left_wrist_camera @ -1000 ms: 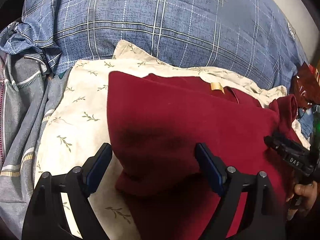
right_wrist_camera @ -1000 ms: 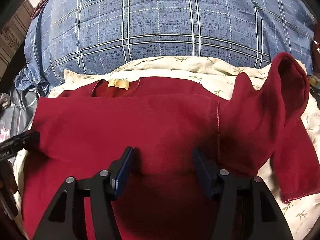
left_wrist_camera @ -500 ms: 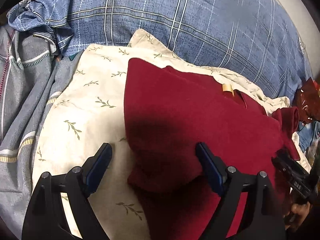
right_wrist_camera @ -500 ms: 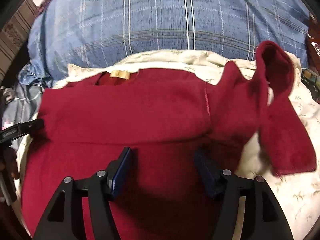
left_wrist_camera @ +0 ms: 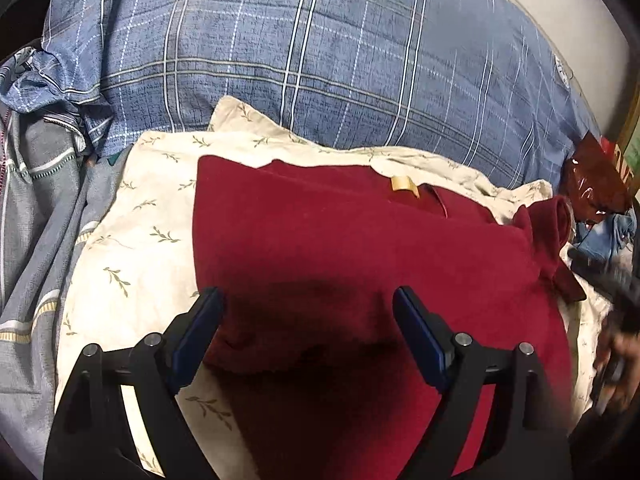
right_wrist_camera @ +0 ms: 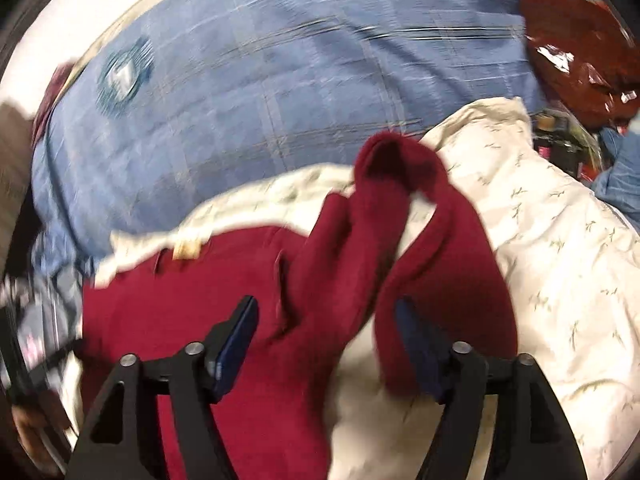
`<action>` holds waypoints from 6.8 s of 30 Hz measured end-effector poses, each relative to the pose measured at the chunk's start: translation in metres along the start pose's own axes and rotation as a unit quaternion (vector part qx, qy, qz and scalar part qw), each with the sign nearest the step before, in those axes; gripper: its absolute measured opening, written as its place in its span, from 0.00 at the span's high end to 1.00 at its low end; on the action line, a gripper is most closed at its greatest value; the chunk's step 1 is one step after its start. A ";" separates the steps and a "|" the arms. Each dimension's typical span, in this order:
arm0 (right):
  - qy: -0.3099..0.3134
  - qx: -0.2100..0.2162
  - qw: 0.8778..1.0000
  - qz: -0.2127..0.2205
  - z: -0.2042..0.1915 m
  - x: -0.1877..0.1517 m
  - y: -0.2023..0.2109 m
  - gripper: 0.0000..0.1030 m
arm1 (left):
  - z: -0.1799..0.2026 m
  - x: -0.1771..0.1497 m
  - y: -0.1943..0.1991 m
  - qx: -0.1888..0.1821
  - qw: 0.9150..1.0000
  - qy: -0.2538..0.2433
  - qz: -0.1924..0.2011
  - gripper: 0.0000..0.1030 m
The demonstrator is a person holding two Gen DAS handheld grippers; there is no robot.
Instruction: Fold small clothes
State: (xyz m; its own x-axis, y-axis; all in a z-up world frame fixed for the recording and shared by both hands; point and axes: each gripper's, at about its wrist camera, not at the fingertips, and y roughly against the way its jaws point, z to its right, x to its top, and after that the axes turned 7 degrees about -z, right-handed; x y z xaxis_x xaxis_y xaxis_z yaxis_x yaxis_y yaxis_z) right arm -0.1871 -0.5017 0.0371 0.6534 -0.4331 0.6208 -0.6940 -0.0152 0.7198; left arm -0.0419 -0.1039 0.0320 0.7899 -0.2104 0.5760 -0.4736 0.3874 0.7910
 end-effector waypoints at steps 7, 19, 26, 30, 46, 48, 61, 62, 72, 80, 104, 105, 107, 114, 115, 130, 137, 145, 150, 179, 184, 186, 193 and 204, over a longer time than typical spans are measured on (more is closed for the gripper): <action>-0.029 0.003 0.999 -0.016 0.011 0.028 -0.034 0.27 | 0.002 0.003 -0.007 0.014 1.000 -0.004 0.001 0.16; -0.034 -0.038 0.999 0.006 0.016 0.050 -0.053 0.27 | 0.007 0.002 -0.016 0.037 0.999 -0.023 -0.007 0.16; -0.039 -0.036 0.999 0.012 0.022 0.053 -0.052 0.27 | 0.005 0.003 -0.017 0.036 0.999 -0.018 -0.007 0.16; -0.044 -0.014 0.999 0.013 0.029 0.054 -0.052 0.27 | 0.005 0.003 -0.018 0.036 0.999 -0.016 -0.009 0.16; -0.060 0.008 0.998 0.035 0.047 0.077 -0.044 0.94 | 0.004 0.004 -0.020 0.036 0.999 -0.016 -0.011 0.16; -0.052 0.036 0.997 0.038 0.040 0.074 -0.030 0.94 | 0.003 0.004 -0.020 0.035 0.999 -0.015 -0.011 0.16; 0.179 0.136 0.973 -0.045 -0.117 -0.036 -0.036 0.81 | -0.010 0.008 -0.007 0.022 0.999 0.023 0.015 0.16; 0.185 0.130 0.972 -0.069 -0.123 -0.047 -0.047 0.78 | -0.011 0.008 -0.007 0.021 0.999 0.023 0.016 0.16; 0.048 0.100 0.994 0.008 -0.016 -0.050 0.015 0.24 | -0.013 0.009 -0.001 0.011 0.999 0.035 0.022 0.16; -0.142 0.150 0.977 -0.042 0.051 -0.003 -0.059 0.30 | -0.007 0.007 0.001 0.009 0.999 0.020 0.026 0.16; 0.166 0.256 0.947 -0.103 -0.195 -0.064 -0.027 0.42 | -0.067 0.018 0.028 -0.156 0.974 0.153 0.055 0.16; 0.153 0.252 0.950 -0.100 -0.185 -0.064 -0.024 0.41 | -0.064 0.019 0.026 -0.160 0.975 0.149 0.051 0.16; 0.135 0.243 0.956 -0.098 -0.168 -0.062 -0.020 0.38 | -0.058 0.020 0.023 -0.164 0.976 0.137 0.043 0.16; 0.151 0.224 0.958 -0.097 -0.153 -0.068 -0.012 0.33 | -0.053 0.017 0.021 -0.167 0.977 0.129 0.030 0.16; 0.156 0.222 0.958 -0.093 -0.154 -0.069 -0.010 0.33 | -0.056 0.016 0.020 -0.171 0.976 0.135 0.027 0.16; 0.111 0.206 0.966 -0.107 -0.118 -0.071 -0.006 0.32 | -0.063 0.009 0.024 -0.243 0.958 0.155 -0.010 0.11; 0.101 0.155 0.981 -0.058 -0.088 -0.061 0.011 0.32 | -0.048 0.004 0.014 -0.169 0.979 0.110 -0.041 0.47; 0.014 0.052 0.998 -0.035 -0.022 -0.015 -0.013 0.30 | -0.023 0.026 0.021 -0.142 0.988 0.058 -0.019 0.92; 0.035 0.074 0.994 -0.078 -0.018 0.010 -0.049 0.49 | 0.003 0.057 0.039 -0.163 0.986 0.023 0.019 0.92; 0.101 -0.023 0.992 -0.070 -0.046 -0.012 -0.057 0.63 | -0.023 0.028 -0.005 -0.008 0.998 0.051 -0.024 0.48; 0.102 -0.015 0.994 -0.039 -0.043 -0.027 -0.021 0.60 | -0.018 0.027 -0.004 0.013 0.999 0.040 -0.019 0.45; 0.120 -0.036 0.991 -0.049 -0.043 -0.038 -0.027 0.60 | -0.016 0.026 -0.004 0.018 0.999 0.037 -0.018 0.45; 0.125 -0.044 0.990 -0.043 -0.052 -0.043 -0.014 0.59 | -0.009 0.019 0.006 0.051 0.998 0.029 -0.010 0.41; 0.099 0.002 0.994 -0.053 -0.033 -0.075 0.027 0.48 | 0.008 -0.011 0.040 0.082 0.996 0.029 -0.007 0.31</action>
State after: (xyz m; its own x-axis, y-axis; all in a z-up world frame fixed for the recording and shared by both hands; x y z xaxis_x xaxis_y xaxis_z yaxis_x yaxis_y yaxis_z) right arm -0.2448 -0.4395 0.0200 0.7696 -0.2422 0.5909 -0.6190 -0.0557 0.7834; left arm -0.0728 -0.0929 0.0585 0.8156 -0.1599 0.5561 -0.5164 0.2324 0.8242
